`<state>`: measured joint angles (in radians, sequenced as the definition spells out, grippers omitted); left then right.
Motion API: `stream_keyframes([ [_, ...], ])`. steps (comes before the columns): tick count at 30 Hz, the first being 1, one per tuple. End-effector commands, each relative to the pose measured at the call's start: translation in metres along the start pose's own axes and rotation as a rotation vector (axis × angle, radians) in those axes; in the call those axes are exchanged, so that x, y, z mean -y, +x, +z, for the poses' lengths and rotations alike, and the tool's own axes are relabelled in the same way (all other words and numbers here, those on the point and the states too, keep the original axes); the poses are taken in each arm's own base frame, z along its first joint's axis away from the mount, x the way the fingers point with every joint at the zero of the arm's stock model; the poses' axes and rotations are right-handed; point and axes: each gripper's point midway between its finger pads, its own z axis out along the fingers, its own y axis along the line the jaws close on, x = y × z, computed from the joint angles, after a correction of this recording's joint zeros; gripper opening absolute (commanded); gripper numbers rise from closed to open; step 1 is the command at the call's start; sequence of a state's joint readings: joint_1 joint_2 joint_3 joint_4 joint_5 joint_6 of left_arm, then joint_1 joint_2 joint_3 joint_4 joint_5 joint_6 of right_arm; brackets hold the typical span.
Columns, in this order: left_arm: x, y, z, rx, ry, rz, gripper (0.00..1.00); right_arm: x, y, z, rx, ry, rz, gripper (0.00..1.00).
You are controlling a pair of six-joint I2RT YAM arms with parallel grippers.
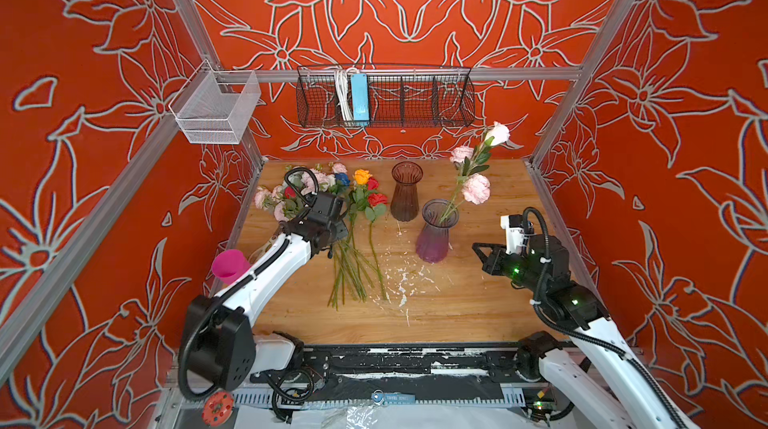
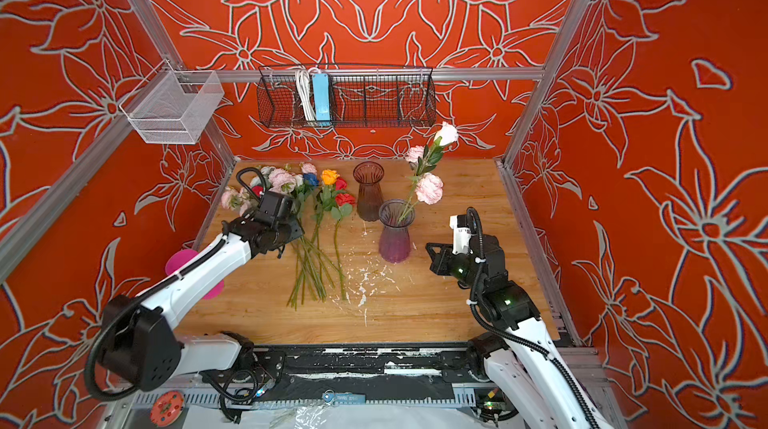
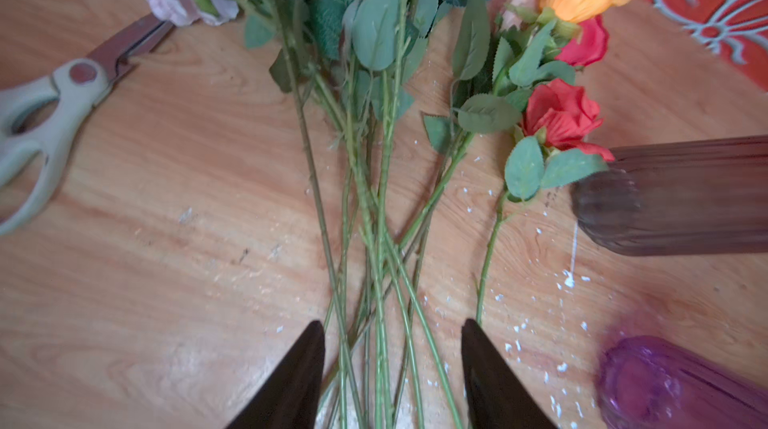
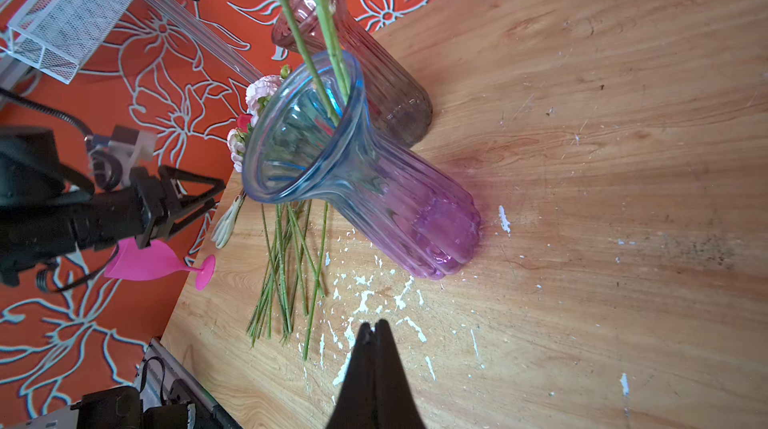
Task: Arrange the flowers into the vase
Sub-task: 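Move the left gripper back to the rose pile, then close the left gripper on a pink carnation-like flower stem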
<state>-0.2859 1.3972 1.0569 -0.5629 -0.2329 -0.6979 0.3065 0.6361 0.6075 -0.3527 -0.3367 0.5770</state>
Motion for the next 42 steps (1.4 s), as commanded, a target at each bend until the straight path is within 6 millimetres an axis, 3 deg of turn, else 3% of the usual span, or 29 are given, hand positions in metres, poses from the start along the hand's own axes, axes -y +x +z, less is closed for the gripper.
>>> stream_keyframes([
  [1,-0.003,-0.001,0.019,-0.078,-0.066,0.069,0.50,0.004,-0.004,0.003,0.017,0.011,0.010,0.00],
  [5,0.005,-0.007,0.051,-0.148,-0.092,0.086,0.42,0.010,-0.003,0.004,0.028,0.039,0.007,0.00],
  [11,0.003,-0.001,0.086,-0.204,-0.161,0.106,0.38,0.017,0.001,0.008,0.014,0.063,-0.011,0.00],
  [27,-0.002,-0.004,0.127,-0.180,-0.207,0.189,0.28,0.024,0.003,0.016,0.025,0.070,0.011,0.00],
  [31,0.003,-0.004,0.133,-0.191,-0.198,0.196,0.23,0.026,0.001,0.006,0.048,0.095,0.000,0.00],
  [35,0.010,-0.005,0.132,-0.200,-0.169,0.191,0.08,0.025,0.000,0.000,0.056,0.103,-0.015,0.00],
  [42,0.051,-0.016,0.098,-0.177,0.023,0.202,0.00,0.020,-0.006,0.000,0.063,0.090,-0.021,0.00],
])
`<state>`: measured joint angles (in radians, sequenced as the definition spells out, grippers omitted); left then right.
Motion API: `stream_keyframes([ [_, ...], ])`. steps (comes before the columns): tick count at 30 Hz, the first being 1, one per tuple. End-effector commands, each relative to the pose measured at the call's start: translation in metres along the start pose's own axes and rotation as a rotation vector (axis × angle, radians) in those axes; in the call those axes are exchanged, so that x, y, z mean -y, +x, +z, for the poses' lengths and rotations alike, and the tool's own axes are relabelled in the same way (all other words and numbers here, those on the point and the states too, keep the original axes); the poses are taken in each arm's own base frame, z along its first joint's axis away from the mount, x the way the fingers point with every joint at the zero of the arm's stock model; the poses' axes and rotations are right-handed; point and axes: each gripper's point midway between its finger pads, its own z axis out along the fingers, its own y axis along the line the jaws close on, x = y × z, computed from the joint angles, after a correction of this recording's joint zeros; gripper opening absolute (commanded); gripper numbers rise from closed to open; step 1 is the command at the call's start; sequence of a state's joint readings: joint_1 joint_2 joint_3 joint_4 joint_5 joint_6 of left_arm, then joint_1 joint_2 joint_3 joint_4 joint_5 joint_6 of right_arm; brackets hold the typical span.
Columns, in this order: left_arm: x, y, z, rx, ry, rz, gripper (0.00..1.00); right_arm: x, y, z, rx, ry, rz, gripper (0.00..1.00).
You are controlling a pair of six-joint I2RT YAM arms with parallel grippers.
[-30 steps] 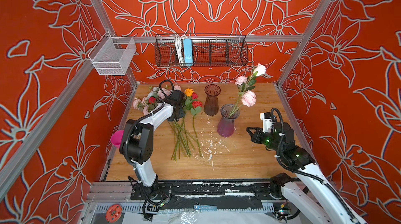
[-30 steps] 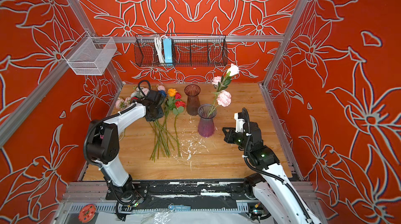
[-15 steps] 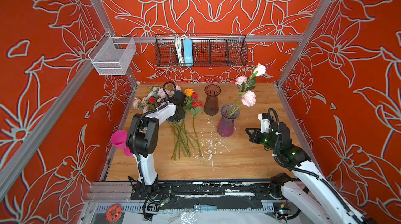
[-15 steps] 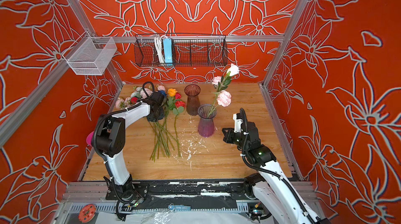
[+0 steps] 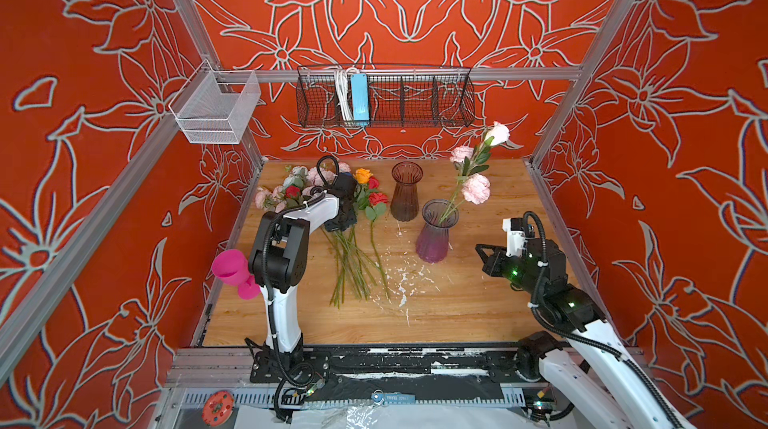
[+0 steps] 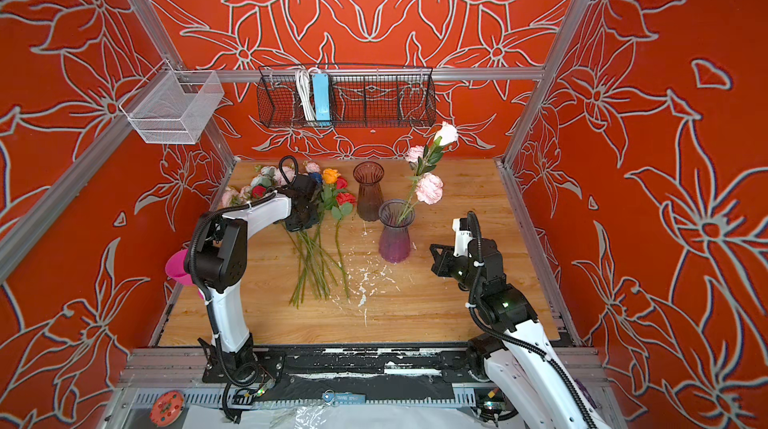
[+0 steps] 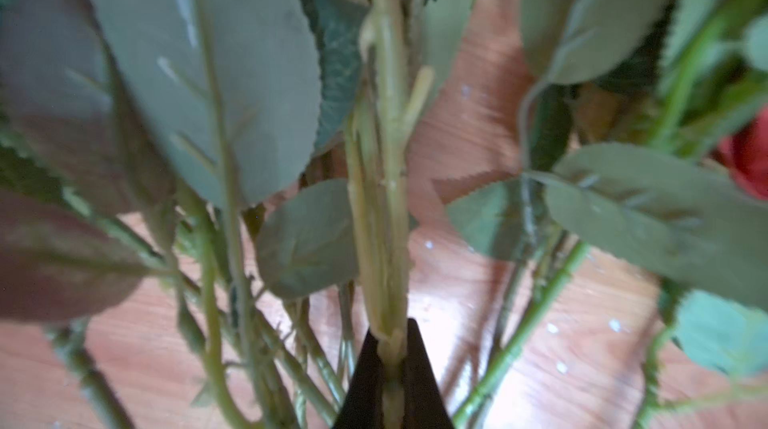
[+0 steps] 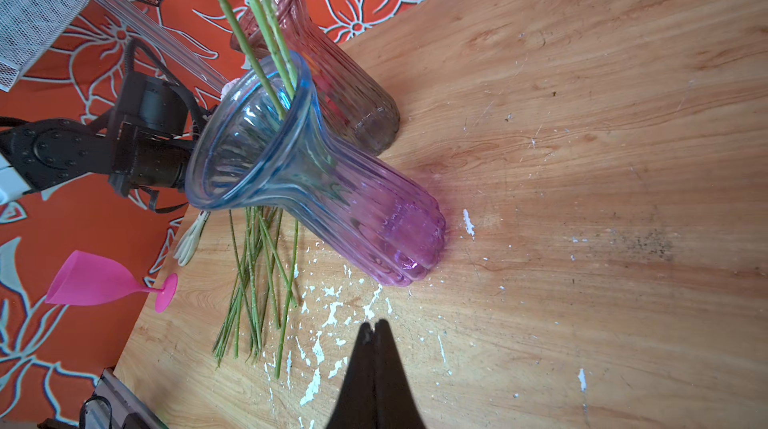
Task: Arrange the flowers into the vase
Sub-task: 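Close the left gripper on a pink carnation-like flower stem, then lift the pink flower with the left gripper over the purple vase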
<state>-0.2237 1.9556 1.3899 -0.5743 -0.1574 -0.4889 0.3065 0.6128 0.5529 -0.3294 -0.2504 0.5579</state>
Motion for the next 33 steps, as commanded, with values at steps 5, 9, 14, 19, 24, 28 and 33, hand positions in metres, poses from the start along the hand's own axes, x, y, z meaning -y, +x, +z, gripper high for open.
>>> stream_keyframes([
  [5,0.037,-0.027,-0.074,0.135,0.207,0.005,0.00,-0.009,-0.011,-0.001,-0.003,-0.014,-0.012,0.00],
  [9,0.037,-0.029,-0.095,0.174,0.249,-0.015,0.00,-0.011,-0.012,-0.001,-0.006,-0.021,-0.011,0.00],
  [14,0.040,-0.023,-0.119,0.198,0.332,-0.024,0.00,-0.013,-0.015,-0.003,0.003,-0.022,-0.018,0.00],
  [19,0.053,-0.011,-0.162,0.282,0.506,-0.004,0.00,-0.011,-0.009,0.001,-0.016,-0.028,0.006,0.24],
  [24,0.066,0.006,-0.229,0.543,0.579,0.114,0.00,-0.010,0.008,0.009,-0.074,-0.061,0.041,0.57],
  [28,0.078,0.015,-0.289,0.709,0.699,0.192,0.00,-0.004,0.017,0.013,-0.086,-0.056,0.071,0.63],
  [33,0.095,0.018,-0.345,0.825,0.814,0.257,0.00,-0.024,0.020,0.009,-0.108,-0.172,0.029,0.65],
])
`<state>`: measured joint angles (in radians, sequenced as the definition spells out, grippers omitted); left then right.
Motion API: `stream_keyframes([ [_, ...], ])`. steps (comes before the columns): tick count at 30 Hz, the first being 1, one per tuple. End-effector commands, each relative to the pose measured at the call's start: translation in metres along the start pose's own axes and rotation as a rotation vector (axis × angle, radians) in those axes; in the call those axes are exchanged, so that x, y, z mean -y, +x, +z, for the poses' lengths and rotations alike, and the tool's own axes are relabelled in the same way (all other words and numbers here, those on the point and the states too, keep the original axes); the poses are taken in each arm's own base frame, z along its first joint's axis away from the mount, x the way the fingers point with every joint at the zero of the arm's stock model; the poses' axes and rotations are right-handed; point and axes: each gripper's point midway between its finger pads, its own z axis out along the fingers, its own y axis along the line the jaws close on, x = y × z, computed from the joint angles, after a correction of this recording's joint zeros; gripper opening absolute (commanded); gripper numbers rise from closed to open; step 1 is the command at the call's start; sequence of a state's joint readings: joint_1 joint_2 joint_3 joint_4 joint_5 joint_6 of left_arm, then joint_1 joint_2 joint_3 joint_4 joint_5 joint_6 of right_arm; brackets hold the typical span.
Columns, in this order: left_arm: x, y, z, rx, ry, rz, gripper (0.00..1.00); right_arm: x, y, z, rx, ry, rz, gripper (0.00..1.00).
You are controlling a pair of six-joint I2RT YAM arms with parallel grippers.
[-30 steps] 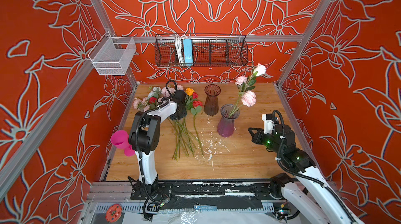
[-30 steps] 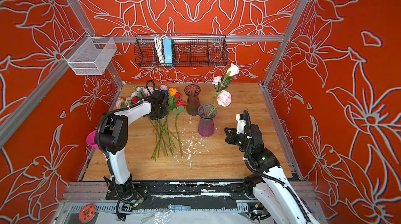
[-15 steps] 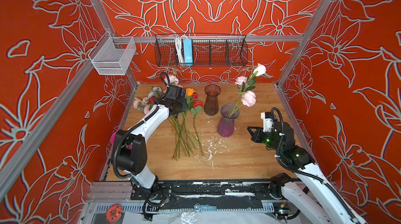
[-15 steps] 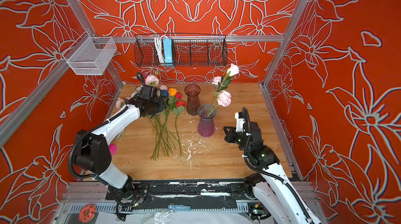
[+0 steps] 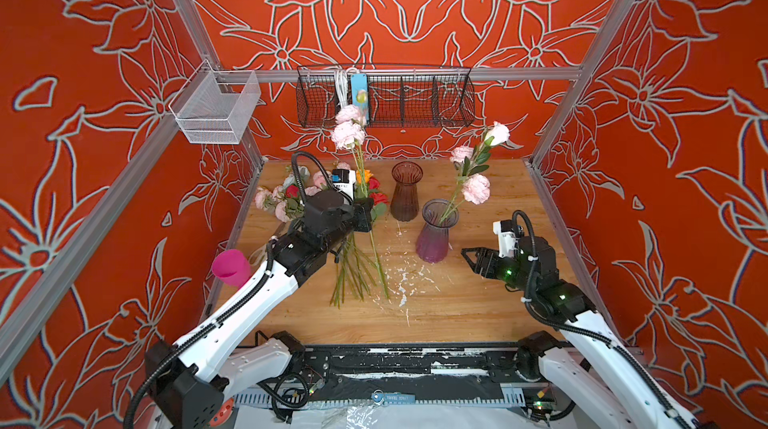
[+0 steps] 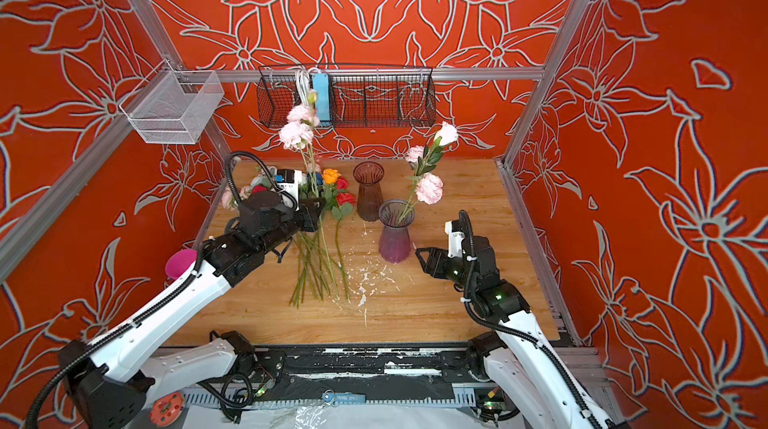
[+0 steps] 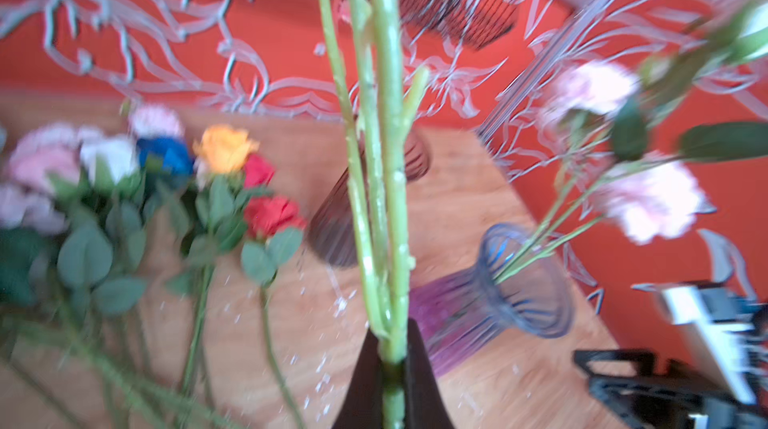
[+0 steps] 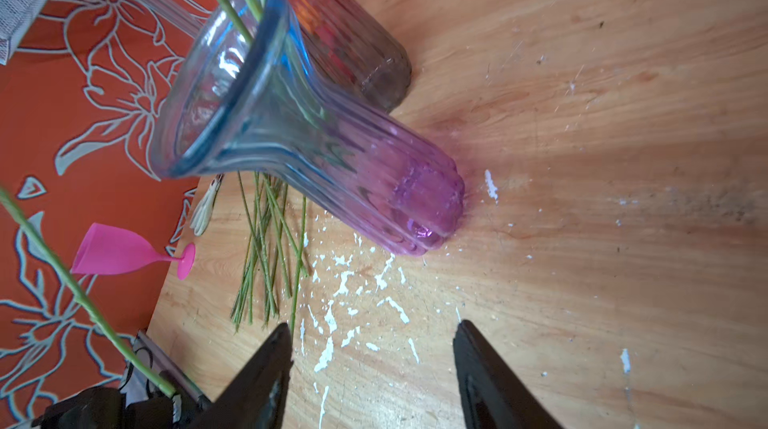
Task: Arrange the flowers into the vase
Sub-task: 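Lift the pink flower with the left gripper over the purple vase, then lower the pink flower stem into the purple vase and open the left gripper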
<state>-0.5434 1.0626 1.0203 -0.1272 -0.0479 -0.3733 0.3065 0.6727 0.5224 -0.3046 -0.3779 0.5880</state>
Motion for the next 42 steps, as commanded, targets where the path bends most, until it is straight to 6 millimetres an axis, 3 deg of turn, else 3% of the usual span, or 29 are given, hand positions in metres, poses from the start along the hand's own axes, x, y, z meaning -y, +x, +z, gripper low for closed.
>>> stream_keyframes([
  [1,0.028,-0.036,-0.007,0.122,0.065,0.070,0.00,-0.024,-0.004,-0.007,0.006,-0.115,-0.059,0.65],
  [6,0.074,-0.064,-0.015,0.247,0.192,0.175,0.00,-0.012,-0.021,-0.025,0.128,-0.017,-0.080,0.70],
  [12,0.128,-0.112,-0.022,0.411,0.315,0.264,0.00,-0.002,-0.033,-0.035,0.216,0.052,-0.050,0.70],
  [17,0.169,-0.144,-0.006,0.495,0.377,0.306,0.00,0.011,-0.042,-0.039,0.270,0.122,0.008,0.70],
  [21,0.185,-0.155,0.017,0.552,0.377,0.318,0.00,0.011,-0.040,-0.035,0.268,0.105,0.043,0.70],
  [28,0.186,-0.140,0.059,0.538,0.344,0.307,0.00,0.011,-0.038,-0.040,0.265,0.112,0.033,0.70],
  [35,0.164,-0.101,0.085,0.458,0.282,0.251,0.00,0.016,-0.034,-0.039,0.254,0.127,0.023,0.70],
  [42,0.146,-0.060,0.098,0.393,0.226,0.220,0.00,0.014,-0.030,-0.033,0.240,0.101,0.035,0.70],
])
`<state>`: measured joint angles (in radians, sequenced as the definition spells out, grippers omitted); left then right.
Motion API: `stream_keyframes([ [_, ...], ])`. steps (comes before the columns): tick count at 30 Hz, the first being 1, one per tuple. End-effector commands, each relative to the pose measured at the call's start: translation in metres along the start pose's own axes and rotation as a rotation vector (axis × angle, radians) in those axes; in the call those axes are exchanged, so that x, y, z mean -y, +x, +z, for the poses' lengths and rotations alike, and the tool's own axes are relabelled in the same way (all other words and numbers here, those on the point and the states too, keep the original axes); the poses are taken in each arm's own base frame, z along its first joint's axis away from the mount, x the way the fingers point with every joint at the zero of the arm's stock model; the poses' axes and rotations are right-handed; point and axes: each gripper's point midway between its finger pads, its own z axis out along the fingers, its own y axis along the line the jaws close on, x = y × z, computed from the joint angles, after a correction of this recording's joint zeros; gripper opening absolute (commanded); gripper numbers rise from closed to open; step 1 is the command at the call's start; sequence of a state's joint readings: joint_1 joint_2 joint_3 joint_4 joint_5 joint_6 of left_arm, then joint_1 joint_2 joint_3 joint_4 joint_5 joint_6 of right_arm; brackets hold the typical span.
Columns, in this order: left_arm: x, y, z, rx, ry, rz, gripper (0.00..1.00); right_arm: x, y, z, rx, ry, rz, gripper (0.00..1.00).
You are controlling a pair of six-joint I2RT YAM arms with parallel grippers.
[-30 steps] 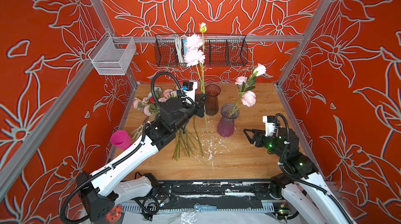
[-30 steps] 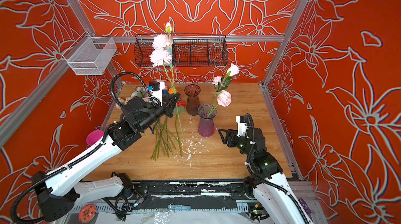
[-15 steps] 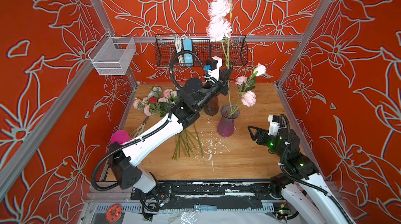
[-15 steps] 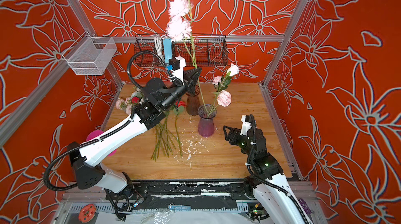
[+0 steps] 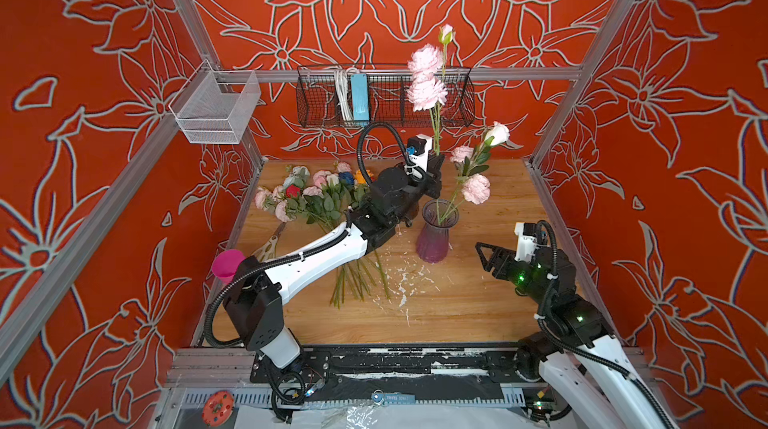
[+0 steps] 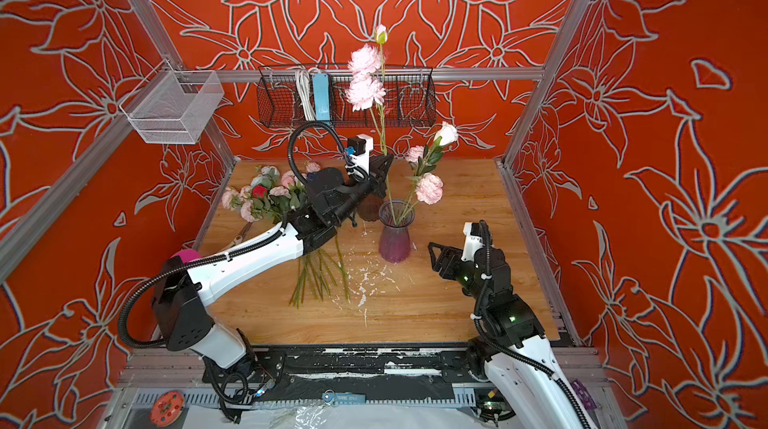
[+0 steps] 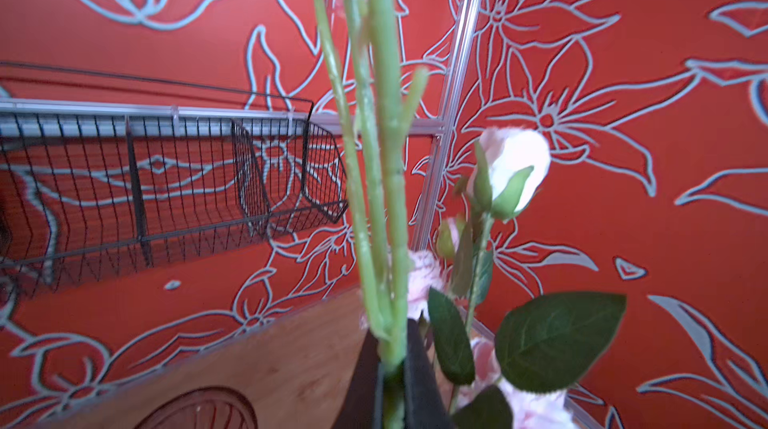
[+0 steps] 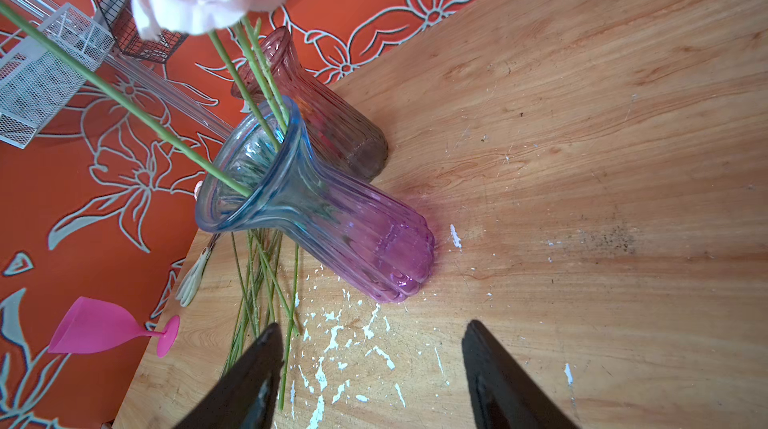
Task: Arrange the flowers into the vase
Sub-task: 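Lower the pink flower stem into the purple vase and open the left gripper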
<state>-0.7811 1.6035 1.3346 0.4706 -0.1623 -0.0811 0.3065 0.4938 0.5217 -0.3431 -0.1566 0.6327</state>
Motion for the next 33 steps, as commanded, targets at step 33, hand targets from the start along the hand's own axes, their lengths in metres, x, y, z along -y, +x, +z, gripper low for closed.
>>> stream_keyframes([
  [33,0.023,0.071,-0.002,-0.142,-0.040,0.133,0.22,-0.004,0.005,-0.004,-0.024,-0.027,0.039,0.70],
])
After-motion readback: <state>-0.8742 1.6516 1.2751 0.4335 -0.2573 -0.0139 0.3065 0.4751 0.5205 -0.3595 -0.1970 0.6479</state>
